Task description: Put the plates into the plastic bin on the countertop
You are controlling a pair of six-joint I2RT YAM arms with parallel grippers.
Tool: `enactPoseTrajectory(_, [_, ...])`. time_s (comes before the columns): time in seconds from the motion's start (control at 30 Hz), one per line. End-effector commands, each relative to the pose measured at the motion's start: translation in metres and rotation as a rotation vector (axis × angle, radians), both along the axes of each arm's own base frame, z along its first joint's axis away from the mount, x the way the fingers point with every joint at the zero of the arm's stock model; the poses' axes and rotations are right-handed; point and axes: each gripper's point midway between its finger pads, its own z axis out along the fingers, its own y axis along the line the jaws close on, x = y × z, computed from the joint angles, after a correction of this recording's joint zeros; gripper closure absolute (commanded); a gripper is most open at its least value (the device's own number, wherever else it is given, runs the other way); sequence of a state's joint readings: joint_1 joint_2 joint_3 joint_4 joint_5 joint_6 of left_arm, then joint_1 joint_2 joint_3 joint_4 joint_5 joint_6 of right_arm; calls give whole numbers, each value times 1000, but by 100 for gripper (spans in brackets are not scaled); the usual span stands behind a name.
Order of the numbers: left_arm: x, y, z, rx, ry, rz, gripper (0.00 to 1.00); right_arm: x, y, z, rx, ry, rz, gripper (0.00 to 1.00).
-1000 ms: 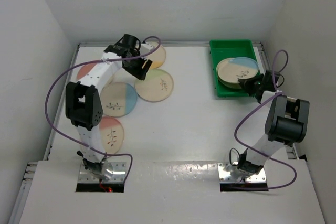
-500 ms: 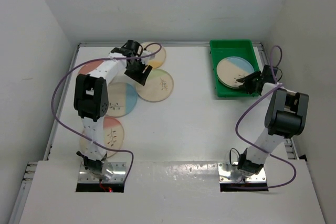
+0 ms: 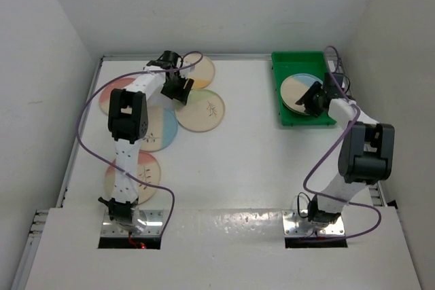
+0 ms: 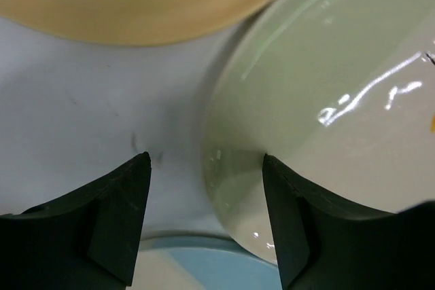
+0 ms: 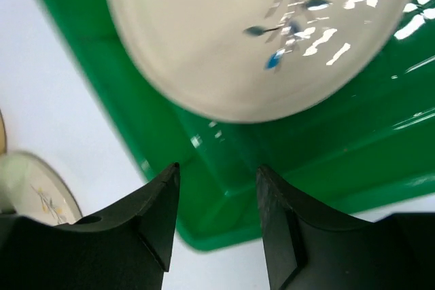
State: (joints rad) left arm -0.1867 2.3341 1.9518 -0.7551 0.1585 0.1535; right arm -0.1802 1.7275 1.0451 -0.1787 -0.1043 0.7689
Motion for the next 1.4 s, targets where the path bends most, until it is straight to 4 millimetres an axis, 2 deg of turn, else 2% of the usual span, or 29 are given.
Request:
enactPoseTrajectory(0.0, [16,10,-9,11,-15,58,31,6,2,60,-183,-123,83,52])
enactPoseTrajectory(0.03, [19,13,-11,3,-13,63,33,3,16,60,-189,-124,123,51])
enactPoseTrajectory(0.07, [17,11,-17,-8,-1,57,34,1,12,71,-228,-146,104,51])
enactPoseTrajectory(0.1, [16,4,-16,-42,4,28,38,-1,18,77,-248,-160,134,50])
enactPoseTrajectory(0.17, [-4,-4,-34,-79,92,-15,47,-4,32,87,-263,-187,176,46])
enactPoseTrajectory(0.2, [-10,-8,-36,-98,111,-50,52,-6,36,88,-271,-193,203,45])
enactPoseTrajectory(0.23, [-17,-14,-37,-137,133,-76,65,-7,42,93,-274,-207,240,43])
enactPoseTrajectory(0.3, [-31,-21,-47,-144,175,-119,80,-12,72,92,-256,-212,360,37])
enactPoseTrajectory(0.33, [-36,-28,-47,-150,191,-133,100,-16,80,86,-270,-187,420,34])
enactPoseTrajectory(0.4, [-37,-32,-46,-170,191,-151,100,-22,115,79,-216,-178,554,29])
enactPoseTrajectory(0.47, [-37,-45,-31,-219,169,-191,100,-29,139,59,-203,-134,678,23])
enactPoseTrajectory(0.5, [-36,-48,-21,-235,153,-199,100,-34,158,55,-171,-133,746,13])
enactPoseTrajectory(0.53, [-36,-55,-11,-243,130,-228,100,-38,176,47,-151,-121,824,9])
enactPoseTrajectory(0.57, [-29,-56,17,-243,62,-250,100,-43,191,36,-117,-89,881,6])
enactPoseTrajectory(0.63, [-29,-68,44,-239,-1,-304,100,-46,213,34,-73,-89,963,6])
enactPoseTrajectory(0.67, [-28,-68,57,-238,-32,-316,100,-43,218,17,-47,-48,972,6])
enactPoseTrajectory(0.7, [-26,-73,81,-231,-94,-341,100,-40,226,15,-22,-58,980,6])
enactPoseTrajectory(0.8, [-41,-82,100,-211,-129,-394,100,-27,244,1,81,-77,969,6])
enactPoseTrajectory(0.87, [-48,-85,106,-196,-150,-423,100,-17,254,-12,137,-85,956,7])
enactPoseTrajectory(0.9, [-52,-90,102,-196,-138,-434,100,-16,255,-22,153,-69,948,7])
enactPoseTrajectory(0.93, [-55,-95,104,-198,-146,-447,100,-15,258,-23,178,-74,956,8])
enactPoseTrajectory(0.97, [-52,-95,111,-192,-172,-445,100,-13,264,-32,212,-74,951,8])
enactPoseTrajectory(1.03, [-57,-98,106,-192,-157,-453,100,-11,266,-38,232,-75,935,10])
enactPoseTrajectory(1.1, [-58,-102,103,-185,-157,-459,100,-14,270,-46,277,-78,930,16])
enactPoseTrajectory(1.2, [-58,-102,93,-183,-144,-458,100,-24,281,-51,381,-92,936,44])
enactPoseTrajectory(1.23, [-58,-102,85,-185,-126,-450,100,-28,285,-52,402,-93,943,61])
enactPoseTrajectory(1.3, [-57,-103,77,-184,-119,-449,100,-35,288,-52,450,-104,926,80])
enactPoseTrajectory(1.33, [-56,-101,70,-176,-101,-435,100,-38,288,-53,455,-102,919,97])
enactPoseTrajectory(1.37, [-56,-101,70,-176,-101,-435,100,-35,286,-50,464,-116,900,100])
